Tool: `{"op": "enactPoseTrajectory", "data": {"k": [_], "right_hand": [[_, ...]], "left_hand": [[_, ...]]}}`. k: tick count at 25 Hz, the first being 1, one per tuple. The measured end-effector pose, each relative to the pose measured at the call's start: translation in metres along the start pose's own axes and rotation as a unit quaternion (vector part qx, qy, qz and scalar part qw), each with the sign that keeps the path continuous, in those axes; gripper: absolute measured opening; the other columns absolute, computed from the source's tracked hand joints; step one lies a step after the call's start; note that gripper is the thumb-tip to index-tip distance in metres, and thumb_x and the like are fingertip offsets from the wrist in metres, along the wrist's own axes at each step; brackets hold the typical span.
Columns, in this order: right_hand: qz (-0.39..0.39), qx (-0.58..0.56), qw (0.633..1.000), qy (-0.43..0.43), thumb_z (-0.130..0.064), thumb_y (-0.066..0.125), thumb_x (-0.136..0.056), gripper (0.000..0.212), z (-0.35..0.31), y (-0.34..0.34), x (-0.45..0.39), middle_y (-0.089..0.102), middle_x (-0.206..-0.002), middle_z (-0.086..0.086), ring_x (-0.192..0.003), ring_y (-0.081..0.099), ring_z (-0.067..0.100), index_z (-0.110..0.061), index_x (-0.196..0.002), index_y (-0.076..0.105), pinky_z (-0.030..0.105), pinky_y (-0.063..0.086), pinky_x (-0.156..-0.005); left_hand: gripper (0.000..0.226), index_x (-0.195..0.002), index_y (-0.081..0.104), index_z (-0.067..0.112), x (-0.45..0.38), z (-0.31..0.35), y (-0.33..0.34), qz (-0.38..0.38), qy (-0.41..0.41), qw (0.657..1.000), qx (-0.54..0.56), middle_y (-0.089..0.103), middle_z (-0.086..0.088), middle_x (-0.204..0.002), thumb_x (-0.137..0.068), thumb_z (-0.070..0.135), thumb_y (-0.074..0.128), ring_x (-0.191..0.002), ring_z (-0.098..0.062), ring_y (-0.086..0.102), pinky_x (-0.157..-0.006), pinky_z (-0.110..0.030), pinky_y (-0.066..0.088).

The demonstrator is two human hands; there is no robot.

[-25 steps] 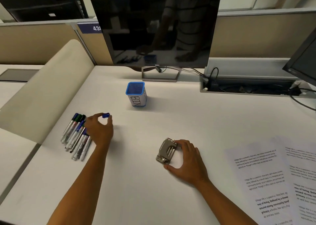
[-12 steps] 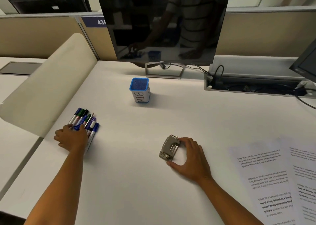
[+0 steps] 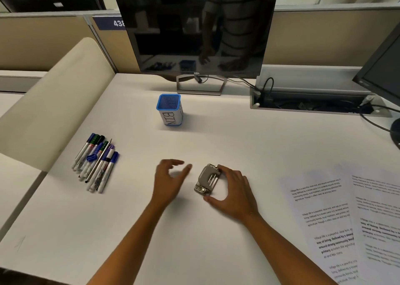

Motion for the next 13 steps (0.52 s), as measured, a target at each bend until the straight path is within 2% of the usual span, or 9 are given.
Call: {"op": "enactPoseTrajectory", "data": {"k": [2,5,9,13], "right_hand": [[0.007,-0.002,1.000,0.001,-0.071,0.069,-0.064,0.090,0.000,-0.002,0.001,0.046,-0.134,-0.026,-0.123,0.041,-0.002,-0.035,-0.139,0.037,0.021,0.035,-0.102],[0.009,-0.002,1.000,-0.004,-0.070,0.068,-0.065,0.086,-0.001,-0.002,0.001,0.047,-0.133,-0.026,-0.121,0.043,-0.001,-0.035,-0.137,0.038,0.023,0.038,-0.101],[0.017,-0.014,1.000,-0.001,-0.068,0.069,-0.064,0.085,-0.001,-0.004,0.002,0.047,-0.131,-0.025,-0.120,0.043,-0.001,-0.035,-0.136,0.038,0.024,0.038,-0.101],[0.022,-0.063,0.998,0.011,-0.064,0.073,-0.064,0.093,0.006,-0.004,0.003,0.046,-0.138,-0.020,-0.127,0.041,-0.001,-0.031,-0.141,0.035,0.024,0.038,-0.106]], "left_hand": [[0.033,-0.099,0.069,0.028,0.014,0.004,0.029,-0.065,-0.044,0.997,0.022,0.065,0.016,-0.104,-0.075,0.046,0.081,-0.098,-0.003,0.059,-0.080,-0.023,0.048],[0.031,-0.092,0.071,0.026,0.019,0.003,0.051,-0.122,-0.087,0.989,-0.013,0.071,0.010,-0.093,-0.071,0.045,0.083,-0.083,-0.006,0.066,-0.069,-0.019,0.046],[0.017,-0.081,0.069,0.020,0.026,0.013,0.061,-0.122,-0.092,0.987,-0.042,0.073,0.003,-0.074,-0.072,0.029,0.080,-0.066,-0.015,0.070,-0.060,-0.027,0.051],[0.016,-0.078,0.069,0.023,0.029,0.033,0.069,-0.126,-0.067,0.988,-0.055,0.073,0.004,-0.072,-0.071,0.037,0.073,-0.067,-0.014,0.069,-0.064,-0.033,0.055]]}}
Point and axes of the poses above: each hand's wrist, its own x-axis away from the middle knuckle, its own y-axis out of the palm, z = x × y, the point moved 8 cm from there along -x, towards the middle knuckle
